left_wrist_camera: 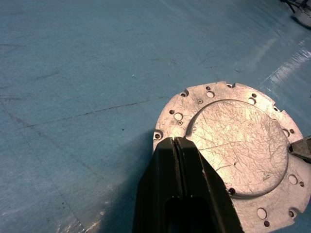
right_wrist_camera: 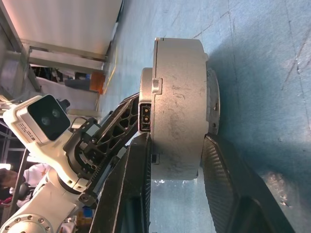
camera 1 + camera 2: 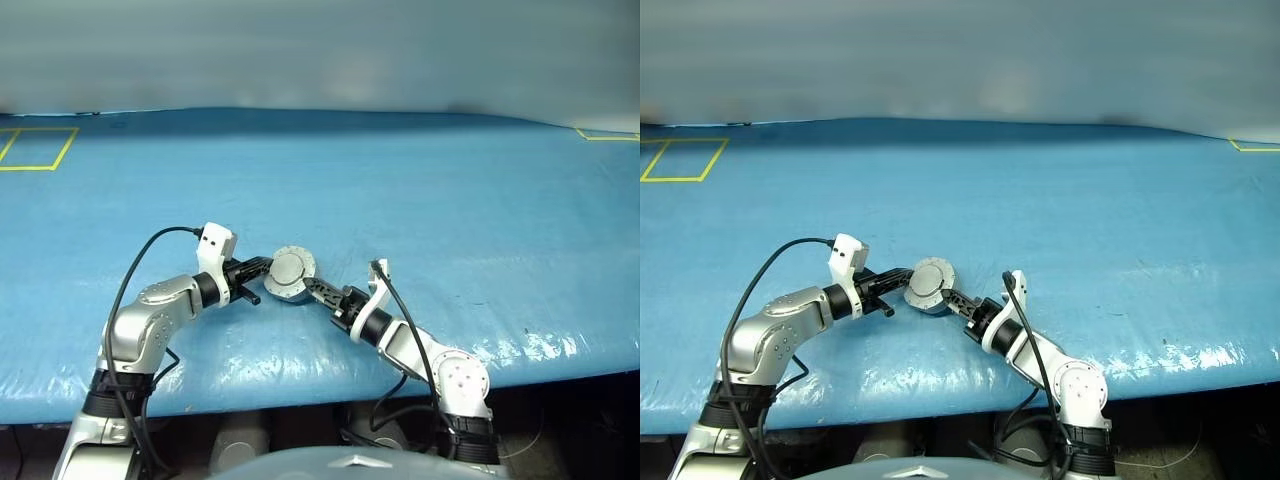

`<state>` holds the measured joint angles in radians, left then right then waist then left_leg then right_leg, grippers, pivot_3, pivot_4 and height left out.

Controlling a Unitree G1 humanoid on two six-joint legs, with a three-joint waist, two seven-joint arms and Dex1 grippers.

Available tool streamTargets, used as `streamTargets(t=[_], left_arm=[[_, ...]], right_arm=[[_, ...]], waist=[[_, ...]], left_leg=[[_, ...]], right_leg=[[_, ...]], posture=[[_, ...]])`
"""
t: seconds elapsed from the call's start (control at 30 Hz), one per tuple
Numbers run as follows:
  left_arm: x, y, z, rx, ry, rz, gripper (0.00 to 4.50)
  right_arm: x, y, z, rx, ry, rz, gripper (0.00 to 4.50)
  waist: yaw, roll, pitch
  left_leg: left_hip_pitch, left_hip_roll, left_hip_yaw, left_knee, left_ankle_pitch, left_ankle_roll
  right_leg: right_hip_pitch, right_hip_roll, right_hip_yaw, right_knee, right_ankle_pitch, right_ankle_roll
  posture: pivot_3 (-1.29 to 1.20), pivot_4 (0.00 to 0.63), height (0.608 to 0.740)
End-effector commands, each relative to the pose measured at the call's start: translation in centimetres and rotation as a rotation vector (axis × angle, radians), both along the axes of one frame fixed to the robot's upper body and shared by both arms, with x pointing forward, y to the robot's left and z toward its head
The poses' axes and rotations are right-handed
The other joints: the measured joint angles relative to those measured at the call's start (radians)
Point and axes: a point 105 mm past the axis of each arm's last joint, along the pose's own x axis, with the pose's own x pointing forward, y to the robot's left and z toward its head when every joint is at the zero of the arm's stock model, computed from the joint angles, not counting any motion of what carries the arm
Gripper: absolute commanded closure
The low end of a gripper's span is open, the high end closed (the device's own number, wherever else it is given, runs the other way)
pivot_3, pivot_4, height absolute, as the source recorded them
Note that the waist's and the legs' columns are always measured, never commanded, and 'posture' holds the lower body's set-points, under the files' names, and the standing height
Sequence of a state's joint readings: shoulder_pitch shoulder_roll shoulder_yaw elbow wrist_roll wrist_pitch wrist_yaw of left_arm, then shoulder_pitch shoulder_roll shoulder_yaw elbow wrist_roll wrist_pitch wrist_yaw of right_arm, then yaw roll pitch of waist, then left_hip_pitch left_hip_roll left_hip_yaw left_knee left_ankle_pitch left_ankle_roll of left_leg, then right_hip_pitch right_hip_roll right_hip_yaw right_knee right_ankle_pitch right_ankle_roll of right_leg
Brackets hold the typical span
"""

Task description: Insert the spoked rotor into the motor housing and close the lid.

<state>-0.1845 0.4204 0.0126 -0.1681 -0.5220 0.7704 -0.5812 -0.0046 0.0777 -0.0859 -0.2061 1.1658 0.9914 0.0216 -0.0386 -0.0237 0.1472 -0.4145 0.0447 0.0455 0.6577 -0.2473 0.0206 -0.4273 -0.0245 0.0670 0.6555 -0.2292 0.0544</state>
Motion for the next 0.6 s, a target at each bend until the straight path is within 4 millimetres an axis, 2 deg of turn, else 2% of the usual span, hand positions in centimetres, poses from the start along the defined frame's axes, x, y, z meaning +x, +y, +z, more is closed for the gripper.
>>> streamTargets(t=[0.03, 0.07, 0.17, 0.3, 0.47, 0.53, 0.6], left_arm=[[0.1, -0.3, 2.0, -0.095, -0.053, 0.019, 4.50], [0.2, 0.0, 2.5, -0.125, -0.057, 0.041, 4.50], [0.7, 1.7, 4.0, -0.251, -0.050, 0.167, 3.91], [0.0, 3.3, 4.9, -0.393, -0.038, 0.305, 2.55], [-2.4, 4.3, 3.8, -0.672, 0.053, 0.443, 0.85], [-3.7, 3.5, 3.0, -0.806, 0.115, 0.461, 0.18], [-4.8, 2.5, 2.4, -0.945, 0.181, 0.476, 0.00]], right_arm=[[-0.4, 1.7, 1.7, 0.121, -0.021, 0.020, 3.36], [-0.3, 1.7, 1.7, 0.131, -0.017, 0.015, 3.36], [-0.1, 1.4, 2.2, 0.194, 0.003, -0.015, 3.36], [0.6, 0.7, 3.3, 0.356, 0.048, -0.087, 3.36], [1.0, 0.6, 4.6, 0.400, 0.022, -0.088, 3.36], [1.2, 0.8, 5.5, 0.413, 0.002, -0.079, 3.36], [1.5, 1.1, 6.3, 0.424, -0.018, -0.066, 3.36]], waist=[[0.000, 0.000, 0.000], [0.000, 0.000, 0.000], [-0.001, 0.000, 0.000], [-0.001, 0.000, 0.000], [-0.003, 0.000, 0.001], [-0.003, -0.001, 0.001], [-0.004, 0.000, 0.001]], left_leg=[[0.000, 0.000, 0.000, 0.000, 0.000, 0.000], [-0.001, 0.000, 0.000, 0.000, 0.000, 0.000], [-0.002, 0.001, -0.001, 0.000, 0.000, 0.000], [-0.003, 0.000, -0.002, 0.000, 0.000, 0.000], [-0.004, 0.001, -0.002, 0.000, -0.001, 0.002], [-0.006, 0.000, -0.004, 0.001, -0.001, 0.002], [-0.007, 0.001, -0.004, 0.002, -0.002, 0.003]], right_leg=[[0.000, 0.000, 0.000, 0.000, 0.000, 0.000], [0.000, 0.000, 0.000, 0.000, 0.000, 0.000], [-0.001, 0.000, 0.000, 0.000, 0.001, 0.001], [-0.001, 0.000, -0.001, 0.000, 0.003, 0.005], [-0.001, -0.001, -0.001, -0.005, 0.004, 0.007], [-0.001, 0.000, -0.002, -0.006, 0.005, 0.008], [-0.001, 0.000, -0.002, -0.008, 0.005, 0.008]], posture=[[0.00, 0.150, 0.740], [0.00, 0.150, 0.740], [0.00, 0.150, 0.740], [0.00, 0.150, 0.740], [0.00, 0.150, 0.740], [0.00, 0.150, 0.740], [0.00, 0.150, 0.740]])
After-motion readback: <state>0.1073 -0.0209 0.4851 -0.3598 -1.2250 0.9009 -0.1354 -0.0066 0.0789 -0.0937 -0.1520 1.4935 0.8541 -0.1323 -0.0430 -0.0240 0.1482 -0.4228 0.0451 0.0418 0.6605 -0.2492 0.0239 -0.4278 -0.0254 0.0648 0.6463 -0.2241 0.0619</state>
